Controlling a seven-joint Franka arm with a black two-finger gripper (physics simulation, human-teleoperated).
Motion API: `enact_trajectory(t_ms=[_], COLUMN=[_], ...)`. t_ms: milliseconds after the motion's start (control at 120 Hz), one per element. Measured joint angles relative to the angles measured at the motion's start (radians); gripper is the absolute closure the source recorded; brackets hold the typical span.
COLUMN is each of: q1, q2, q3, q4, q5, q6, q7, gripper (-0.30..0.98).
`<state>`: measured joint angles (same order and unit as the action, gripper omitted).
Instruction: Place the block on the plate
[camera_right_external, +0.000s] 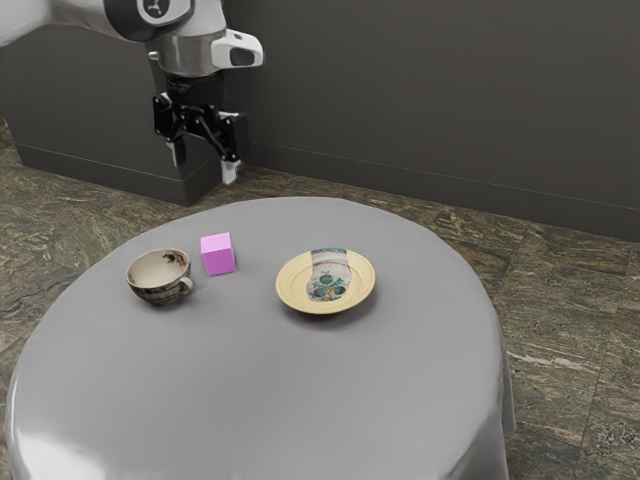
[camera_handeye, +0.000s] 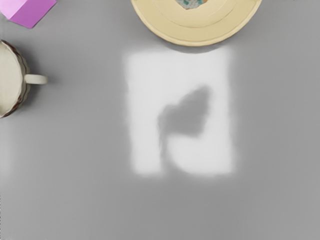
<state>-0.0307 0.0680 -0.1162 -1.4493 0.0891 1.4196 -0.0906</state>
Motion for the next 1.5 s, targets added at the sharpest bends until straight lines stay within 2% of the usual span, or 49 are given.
enact_trajectory(t_ms=[308,433,617,733,1017,1275,1500], q1=[-0.002,0.009,0.054,0.084,0.136,0.176,0.205], q2=[0.007,0.051,0.199,0.3,0.527,0.627,0.737], q3=[0.004,0.009,0.084,0.099,0.139,0.2,0.2], q4=[-0.002,-0.002,0.004,0.061,0.204,0.244,0.352], q5=[0.003,0.005,-0.001,-0.009,-0.085,-0.161,-0.185], q6=[0.018,0.05,0.152,0.225,0.383,0.455,0.486], q7=[-0.001,-0.004,0.001,0.008,-0.023,-0.123,-0.188], gripper=[0.0,0.0,0.0,0.0,0.0,0.0,0.0])
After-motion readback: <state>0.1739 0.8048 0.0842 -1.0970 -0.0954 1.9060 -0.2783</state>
